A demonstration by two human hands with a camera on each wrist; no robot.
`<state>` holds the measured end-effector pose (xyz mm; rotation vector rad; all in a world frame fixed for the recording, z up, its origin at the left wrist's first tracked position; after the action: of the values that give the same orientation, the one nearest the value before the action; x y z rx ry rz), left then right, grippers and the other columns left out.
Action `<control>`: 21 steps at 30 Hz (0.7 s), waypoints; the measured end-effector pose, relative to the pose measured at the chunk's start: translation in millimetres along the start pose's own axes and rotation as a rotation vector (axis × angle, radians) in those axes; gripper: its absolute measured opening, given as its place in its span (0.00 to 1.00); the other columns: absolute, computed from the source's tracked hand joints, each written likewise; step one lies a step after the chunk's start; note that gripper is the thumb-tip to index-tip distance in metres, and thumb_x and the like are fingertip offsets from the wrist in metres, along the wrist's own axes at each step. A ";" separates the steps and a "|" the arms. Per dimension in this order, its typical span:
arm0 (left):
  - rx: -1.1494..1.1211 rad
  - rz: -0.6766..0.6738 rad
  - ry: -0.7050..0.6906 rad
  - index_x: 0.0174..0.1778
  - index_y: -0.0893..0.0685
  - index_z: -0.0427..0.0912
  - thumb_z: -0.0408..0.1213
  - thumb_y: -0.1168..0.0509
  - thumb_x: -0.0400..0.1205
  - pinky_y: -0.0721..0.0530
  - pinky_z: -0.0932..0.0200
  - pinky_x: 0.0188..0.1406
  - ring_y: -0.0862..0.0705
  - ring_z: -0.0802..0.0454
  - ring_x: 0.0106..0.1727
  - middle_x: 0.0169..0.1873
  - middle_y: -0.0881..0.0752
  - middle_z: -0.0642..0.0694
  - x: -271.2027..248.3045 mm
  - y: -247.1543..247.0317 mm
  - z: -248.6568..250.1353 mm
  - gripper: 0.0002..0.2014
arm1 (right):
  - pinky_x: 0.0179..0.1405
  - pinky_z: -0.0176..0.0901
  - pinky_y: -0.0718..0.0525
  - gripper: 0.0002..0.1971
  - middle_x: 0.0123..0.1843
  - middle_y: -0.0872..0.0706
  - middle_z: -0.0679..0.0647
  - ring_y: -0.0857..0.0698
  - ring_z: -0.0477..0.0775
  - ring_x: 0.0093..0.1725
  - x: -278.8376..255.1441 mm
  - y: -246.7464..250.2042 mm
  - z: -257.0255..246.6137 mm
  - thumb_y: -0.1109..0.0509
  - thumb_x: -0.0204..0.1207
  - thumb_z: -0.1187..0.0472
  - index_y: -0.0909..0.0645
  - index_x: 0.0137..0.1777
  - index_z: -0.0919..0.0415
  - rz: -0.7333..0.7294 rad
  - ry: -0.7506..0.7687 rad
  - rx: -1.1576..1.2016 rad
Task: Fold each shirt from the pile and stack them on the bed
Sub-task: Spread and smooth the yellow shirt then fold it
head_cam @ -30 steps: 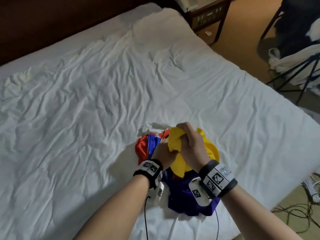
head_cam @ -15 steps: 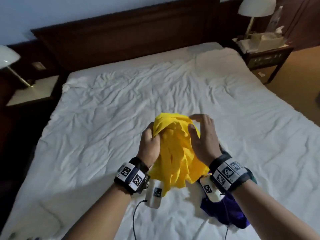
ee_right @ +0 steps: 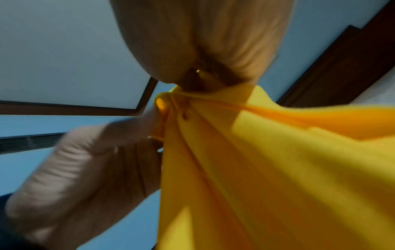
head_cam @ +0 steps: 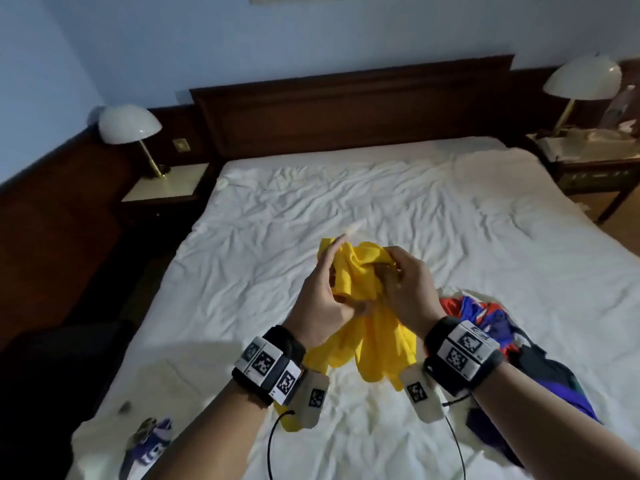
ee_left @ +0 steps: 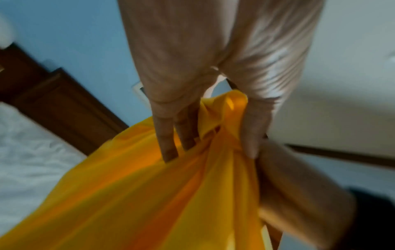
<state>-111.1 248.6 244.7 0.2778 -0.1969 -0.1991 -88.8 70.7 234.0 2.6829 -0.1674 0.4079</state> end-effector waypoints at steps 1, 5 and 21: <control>0.036 0.053 -0.016 0.76 0.21 0.56 0.23 0.21 0.74 0.10 0.49 0.57 0.09 0.51 0.56 0.55 0.08 0.49 -3.4 7.4 -1.2 0.37 | 0.44 0.43 0.18 0.12 0.42 0.11 0.42 0.13 0.45 0.44 1.6 -3.2 -8.2 0.30 0.81 0.67 0.16 0.49 0.45 -0.014 0.004 0.016; -0.139 0.276 0.101 0.52 0.09 0.38 0.23 0.37 0.87 0.08 0.33 0.48 0.09 0.37 0.42 0.41 0.09 0.35 -9.1 45.6 4.2 0.11 | 0.43 0.35 0.20 0.07 0.45 0.11 0.42 0.15 0.37 0.45 2.3 -12.9 -27.6 0.31 0.86 0.58 0.14 0.56 0.44 -0.117 0.026 -0.017; 0.603 0.075 -0.130 0.28 0.23 0.37 0.33 0.41 0.71 0.29 0.45 0.28 0.24 0.41 0.29 0.22 0.23 0.43 32.4 94.8 62.4 0.08 | 0.34 0.52 0.21 0.16 0.31 0.21 0.53 0.22 0.49 0.32 -0.5 -6.9 -66.2 0.37 0.90 0.58 0.14 0.42 0.60 -0.107 0.067 0.152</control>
<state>-77.7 315.1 336.3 0.8560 -0.3948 -0.0788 -105.1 105.0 288.7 2.8068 0.0282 0.4949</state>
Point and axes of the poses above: each hand's wrist, its own x-axis towards the middle knuckle, its own y-axis out of the back of the hand, z = x × y, the point moved 2 cm from there along x, towards the middle knuckle
